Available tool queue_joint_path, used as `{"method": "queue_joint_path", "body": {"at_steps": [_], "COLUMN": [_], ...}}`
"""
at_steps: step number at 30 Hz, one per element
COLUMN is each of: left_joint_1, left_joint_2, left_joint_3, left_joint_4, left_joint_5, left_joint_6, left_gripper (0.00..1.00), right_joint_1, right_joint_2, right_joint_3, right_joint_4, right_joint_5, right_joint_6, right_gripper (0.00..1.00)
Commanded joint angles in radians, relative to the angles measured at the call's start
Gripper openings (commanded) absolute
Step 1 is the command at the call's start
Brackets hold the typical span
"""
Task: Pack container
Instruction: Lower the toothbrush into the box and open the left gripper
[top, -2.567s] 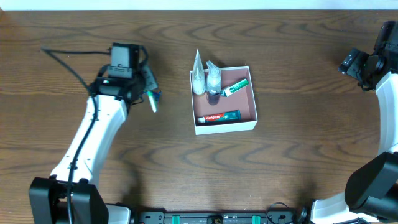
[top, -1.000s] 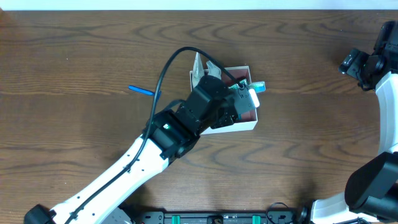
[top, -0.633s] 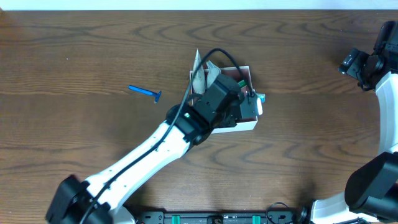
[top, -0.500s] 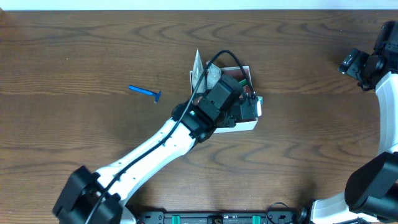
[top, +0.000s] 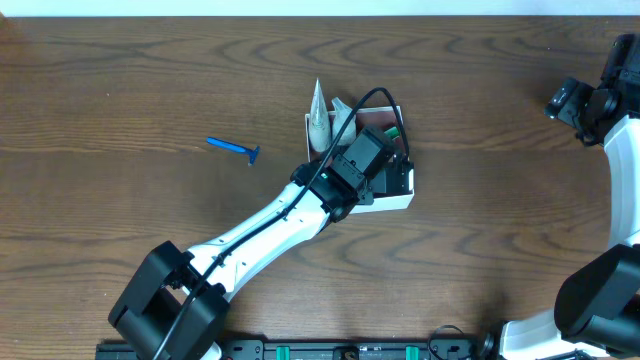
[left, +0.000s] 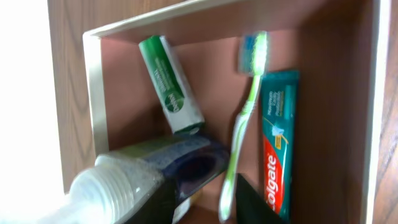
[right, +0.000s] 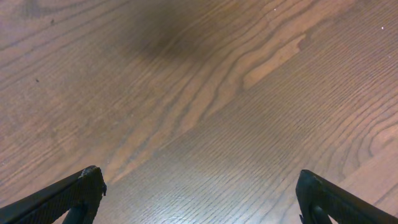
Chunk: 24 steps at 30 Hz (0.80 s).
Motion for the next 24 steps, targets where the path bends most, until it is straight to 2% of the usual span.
{"method": "queue_joint_path", "body": {"at_steps": [1,3,7,12,15,17,18,19,24], "left_joint_1": [0.004,0.003,0.003,-0.009,-0.015,-0.014,-0.011,-0.005,0.069], "left_joint_2": [0.006,0.005,-0.012,-0.119,-0.211,-0.286,-0.314,-0.351,-0.482], "left_joint_3": [-0.005,-0.005,-0.004,-0.004,-0.004,-0.004,-0.004,-0.004,-0.004], "left_joint_4": [0.002,0.004,0.025,0.042,0.036,0.016,0.005,-0.009,-0.058], "left_joint_5": [-0.043,-0.042,-0.043,-0.042,-0.042,-0.043,-0.043,-0.043,-0.043], "left_joint_6": [-0.002,-0.002,-0.021,-0.099,-0.192,-0.289,-0.321,-0.368,-0.573], "left_gripper": [0.62,0.66,0.67,0.67,0.69,0.80,0.94,0.98,1.00], "right_joint_1": [-0.003,-0.003,-0.003,-0.003,-0.003,-0.003,-0.003,-0.003,-0.003], "right_joint_2": [-0.003,-0.003,-0.003,-0.003,-0.003,-0.003,-0.003,-0.003,-0.003], "right_joint_3": [0.006,0.006,0.006,0.007,0.006,0.006,0.006,0.006,0.006], "right_joint_4": [-0.001,-0.001,-0.001,-0.001,-0.001,-0.001,-0.001,-0.001,-0.001], "right_joint_5": [0.010,0.010,0.010,0.010,0.010,0.010,0.010,0.010,0.010], "right_joint_6": [0.017,0.017,0.017,0.017,0.017,0.017,0.017,0.017,0.017], "right_gripper": [0.99,0.99,0.99,0.99,0.99,0.99,0.99,0.99,0.99]}}
